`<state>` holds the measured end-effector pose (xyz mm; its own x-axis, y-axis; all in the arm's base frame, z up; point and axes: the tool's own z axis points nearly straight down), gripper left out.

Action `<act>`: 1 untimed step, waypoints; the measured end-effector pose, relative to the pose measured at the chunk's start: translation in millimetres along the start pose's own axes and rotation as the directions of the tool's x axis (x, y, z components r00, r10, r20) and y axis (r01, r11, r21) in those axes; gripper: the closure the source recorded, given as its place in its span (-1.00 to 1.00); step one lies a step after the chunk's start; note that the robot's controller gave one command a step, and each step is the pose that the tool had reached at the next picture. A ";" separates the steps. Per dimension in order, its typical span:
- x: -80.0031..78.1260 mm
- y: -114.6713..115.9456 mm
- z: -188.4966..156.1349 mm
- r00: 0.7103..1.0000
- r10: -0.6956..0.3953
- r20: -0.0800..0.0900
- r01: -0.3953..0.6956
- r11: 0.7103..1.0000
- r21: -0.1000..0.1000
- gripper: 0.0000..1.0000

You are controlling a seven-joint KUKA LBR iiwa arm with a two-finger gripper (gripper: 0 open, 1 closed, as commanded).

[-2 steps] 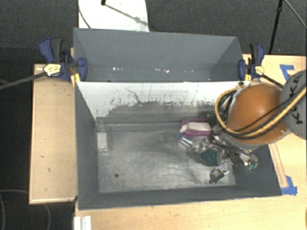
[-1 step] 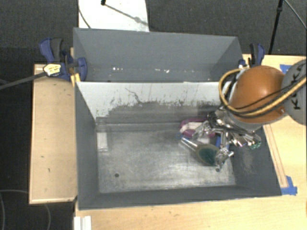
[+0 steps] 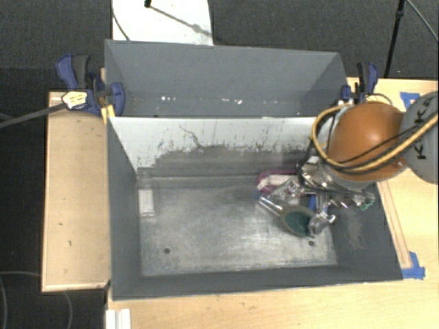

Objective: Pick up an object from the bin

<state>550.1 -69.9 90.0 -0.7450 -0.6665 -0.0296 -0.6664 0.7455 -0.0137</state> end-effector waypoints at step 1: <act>-1.4 0.1 -1.1 1.000 0.005 0.002 -0.005 1.000 0.000 1.00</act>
Offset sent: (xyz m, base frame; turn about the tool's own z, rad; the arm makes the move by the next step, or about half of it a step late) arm 0.0000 0.0000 0.0000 0.0000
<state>551.0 -68.9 91.1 -0.7482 -0.6627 -0.0321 -0.6626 0.7488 -0.0138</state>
